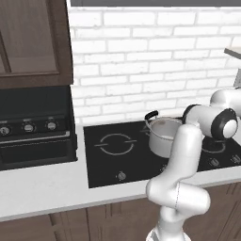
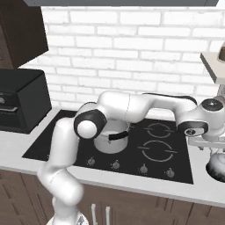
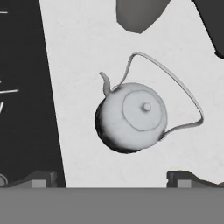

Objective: Pick the kettle from the counter and place it on a stove burner. Then turn the burner on.

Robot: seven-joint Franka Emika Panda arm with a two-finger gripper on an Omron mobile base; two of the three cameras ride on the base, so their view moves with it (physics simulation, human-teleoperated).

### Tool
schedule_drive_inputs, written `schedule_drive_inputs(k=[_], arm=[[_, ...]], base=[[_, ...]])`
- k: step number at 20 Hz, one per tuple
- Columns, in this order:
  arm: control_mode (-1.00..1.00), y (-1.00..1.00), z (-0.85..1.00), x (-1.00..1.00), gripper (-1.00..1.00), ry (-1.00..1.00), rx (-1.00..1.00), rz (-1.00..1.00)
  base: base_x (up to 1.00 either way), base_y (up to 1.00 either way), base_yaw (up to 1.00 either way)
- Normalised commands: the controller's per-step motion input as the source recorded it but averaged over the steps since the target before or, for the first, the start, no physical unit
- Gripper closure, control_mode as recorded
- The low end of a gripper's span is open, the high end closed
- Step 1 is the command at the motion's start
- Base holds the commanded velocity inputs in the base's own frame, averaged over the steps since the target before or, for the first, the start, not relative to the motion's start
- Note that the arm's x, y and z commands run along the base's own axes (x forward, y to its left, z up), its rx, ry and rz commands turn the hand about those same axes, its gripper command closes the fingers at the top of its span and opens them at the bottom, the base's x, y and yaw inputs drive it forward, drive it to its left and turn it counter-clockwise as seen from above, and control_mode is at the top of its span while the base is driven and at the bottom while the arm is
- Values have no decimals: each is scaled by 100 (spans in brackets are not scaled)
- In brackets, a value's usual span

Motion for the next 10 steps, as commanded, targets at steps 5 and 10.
schedule_drive_inputs(k=[5,10], arm=[[-100,-10,3,0,-100,-3,0,5],[-100,-9,-3,0,-100,-3,-3,4]], base=[[0,0,0],[0,0,0]])
